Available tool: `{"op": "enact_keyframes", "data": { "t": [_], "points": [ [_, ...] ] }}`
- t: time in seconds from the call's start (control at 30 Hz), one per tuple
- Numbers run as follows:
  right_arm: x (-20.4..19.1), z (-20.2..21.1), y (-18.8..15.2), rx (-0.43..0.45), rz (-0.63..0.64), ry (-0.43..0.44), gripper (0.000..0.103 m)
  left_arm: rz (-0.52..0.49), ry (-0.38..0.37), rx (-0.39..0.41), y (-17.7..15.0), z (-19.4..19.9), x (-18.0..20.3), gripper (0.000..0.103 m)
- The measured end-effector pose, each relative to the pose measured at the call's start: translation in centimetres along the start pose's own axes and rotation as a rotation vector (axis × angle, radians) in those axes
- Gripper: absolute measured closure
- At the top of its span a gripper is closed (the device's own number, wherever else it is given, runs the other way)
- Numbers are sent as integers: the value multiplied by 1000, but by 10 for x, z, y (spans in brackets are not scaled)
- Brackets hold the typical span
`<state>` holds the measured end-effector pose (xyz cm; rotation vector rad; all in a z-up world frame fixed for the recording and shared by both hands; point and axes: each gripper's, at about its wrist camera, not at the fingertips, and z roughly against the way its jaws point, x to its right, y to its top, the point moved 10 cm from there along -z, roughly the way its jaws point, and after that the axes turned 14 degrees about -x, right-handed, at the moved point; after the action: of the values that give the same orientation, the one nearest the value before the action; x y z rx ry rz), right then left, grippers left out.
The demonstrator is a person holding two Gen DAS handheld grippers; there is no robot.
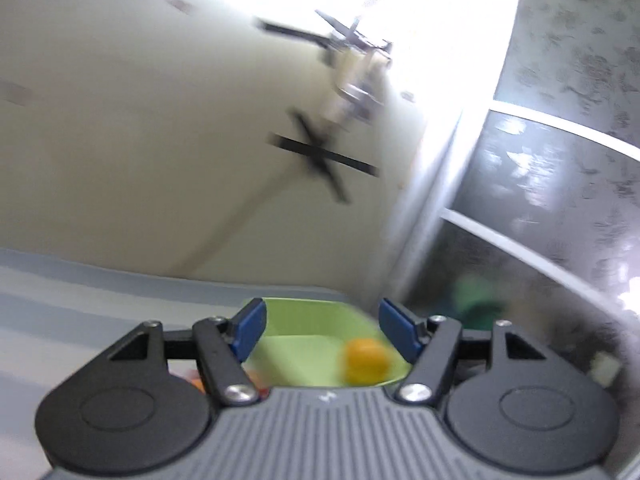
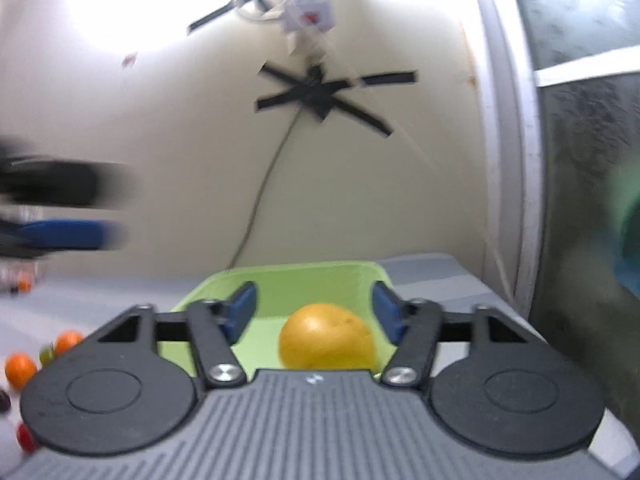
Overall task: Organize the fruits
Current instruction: 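Carry the grapefruit with both grippers into the green basket and open, then grasp a red cherry tomato with the right gripper while the left grasps a dark purple tomato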
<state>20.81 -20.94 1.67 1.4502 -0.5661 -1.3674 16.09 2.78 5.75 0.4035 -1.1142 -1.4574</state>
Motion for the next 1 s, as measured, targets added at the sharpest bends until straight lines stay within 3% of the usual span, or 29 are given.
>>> {"op": "enact_keyframes", "data": {
  "t": [0.07, 0.2, 0.3, 0.43, 0.53, 0.67, 0.87, 1.0],
  "points": [
    [6, 4, 4, 28, -42, -6, 66, 18, 96, 4, -19, 26, -25, 37],
    [-1, 18, 1, 58, -79, 32, 66, 37, 214, -26, -61, 56, -58, 37],
    [-20, 31, -11, 19, -120, 122, 65, 53, 208, -52, -89, 59, -66, 37],
    [-55, 54, -34, -13, -78, 143, 65, 48, 179, -93, -116, 49, -63, 38],
    [-84, 57, -49, -85, -14, 159, 66, 29, 185, -114, -127, 47, -59, 39],
    [-121, 52, -67, -181, 73, 192, 67, 42, 187, -123, -131, 50, -67, 39],
    [-162, 45, -76, -220, 153, 228, 67, 3, 255, -150, -121, 43, -79, 39],
    [-180, 38, -86, -255, 177, 255, 67, -1, 251, -174, -112, 28, -82, 41]
  ]
}}
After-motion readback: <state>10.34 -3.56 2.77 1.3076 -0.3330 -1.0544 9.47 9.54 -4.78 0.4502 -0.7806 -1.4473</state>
